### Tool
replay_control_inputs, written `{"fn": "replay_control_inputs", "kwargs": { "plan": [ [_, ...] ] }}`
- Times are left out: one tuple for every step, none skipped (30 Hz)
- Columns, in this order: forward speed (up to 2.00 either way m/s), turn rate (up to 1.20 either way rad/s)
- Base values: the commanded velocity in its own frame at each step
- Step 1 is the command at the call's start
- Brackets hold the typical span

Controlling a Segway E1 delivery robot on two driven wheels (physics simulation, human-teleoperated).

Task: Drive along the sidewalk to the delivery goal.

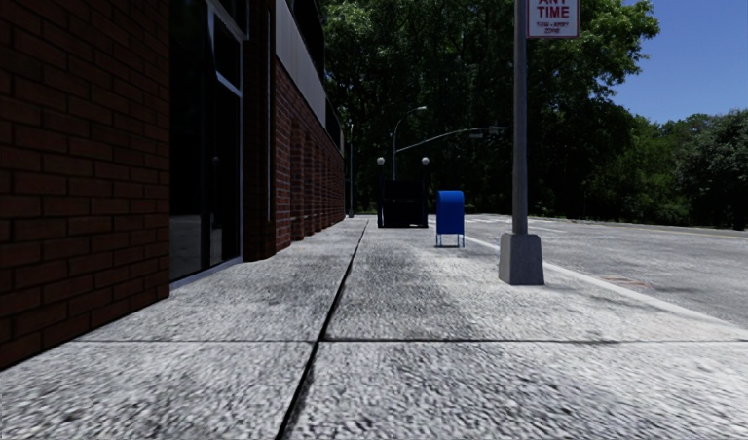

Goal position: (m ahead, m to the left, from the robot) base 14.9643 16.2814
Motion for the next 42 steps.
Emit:
{"fn": "replay_control_inputs", "kwargs": {
  "plan": [
    [2.0, 0.0],
    [2.0, 0.0],
    [2.0, 0.0],
    [2.0, 0.0],
    [2.0, 0.0],
    [2.0, 0.0],
    [2.0, 0.0],
    [2.0, 0.02],
    [2.0, 0.02],
    [2.0, 0.1],
    [2.0, 0.14],
    [2.0, 0.17],
    [2.0, 0.17],
    [2.0, 0.18],
    [2.0, 0.19],
    [2.0, 0.19],
    [2.0, 0.19],
    [2.0, 0.19],
    [2.0, 0.19],
    [2.0, 0.07],
    [2.0, 0.07],
    [2.0, 0.0],
    [2.0, 0.0],
    [2.0, 0.0],
    [2.0, 0.0],
    [2.0, 0.0],
    [2.0, 0.0],
    [2.0, 0.0],
    [2.0, 0.0],
    [2.0, 0.0],
    [2.0, 0.0],
    [2.0, 0.0],
    [2.0, 0.11],
    [2.0, 0.11],
    [2.0, 0.27],
    [2.0, 0.3],
    [2.0, 0.31],
    [2.0, 0.31],
    [2.0, 0.31],
    [2.0, 0.3],
    [2.0, 0.25],
    [2.0, 0.03]
  ]
}}
